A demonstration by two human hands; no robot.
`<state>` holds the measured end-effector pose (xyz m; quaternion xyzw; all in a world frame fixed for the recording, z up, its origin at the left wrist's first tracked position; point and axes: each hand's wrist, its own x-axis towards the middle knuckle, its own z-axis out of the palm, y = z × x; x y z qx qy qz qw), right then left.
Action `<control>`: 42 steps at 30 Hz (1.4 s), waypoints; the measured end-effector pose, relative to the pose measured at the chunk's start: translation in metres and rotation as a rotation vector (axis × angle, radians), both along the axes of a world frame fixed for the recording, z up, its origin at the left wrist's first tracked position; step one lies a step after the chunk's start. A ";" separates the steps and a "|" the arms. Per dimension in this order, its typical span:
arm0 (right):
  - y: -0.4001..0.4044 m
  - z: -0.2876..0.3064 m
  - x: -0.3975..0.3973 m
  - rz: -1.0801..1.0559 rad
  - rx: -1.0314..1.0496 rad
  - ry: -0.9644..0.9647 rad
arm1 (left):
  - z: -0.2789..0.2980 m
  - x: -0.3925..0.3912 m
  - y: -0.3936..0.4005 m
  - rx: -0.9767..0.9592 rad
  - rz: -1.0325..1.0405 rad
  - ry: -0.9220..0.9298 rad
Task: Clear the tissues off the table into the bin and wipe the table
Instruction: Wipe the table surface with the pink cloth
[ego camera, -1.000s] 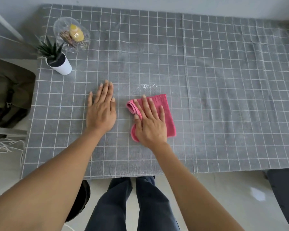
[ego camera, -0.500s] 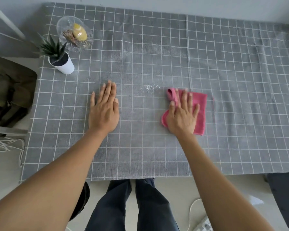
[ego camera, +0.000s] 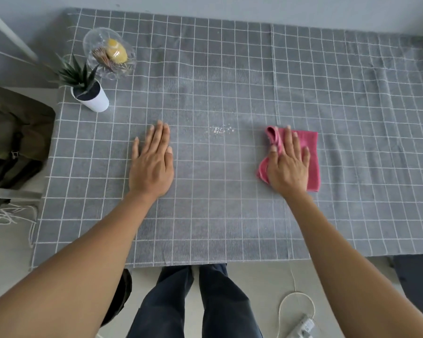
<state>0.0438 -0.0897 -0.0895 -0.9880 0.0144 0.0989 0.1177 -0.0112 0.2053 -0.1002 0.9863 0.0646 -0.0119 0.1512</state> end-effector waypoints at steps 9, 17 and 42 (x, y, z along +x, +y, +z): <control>0.078 0.000 -0.021 0.079 0.013 0.001 | -0.002 0.002 0.000 0.023 0.009 -0.001; 0.047 -0.005 -0.020 0.231 0.019 -0.035 | -0.001 0.001 0.001 0.022 -0.005 0.006; 0.032 -0.006 -0.013 0.110 0.001 -0.008 | 0.001 0.001 -0.001 0.034 0.008 0.013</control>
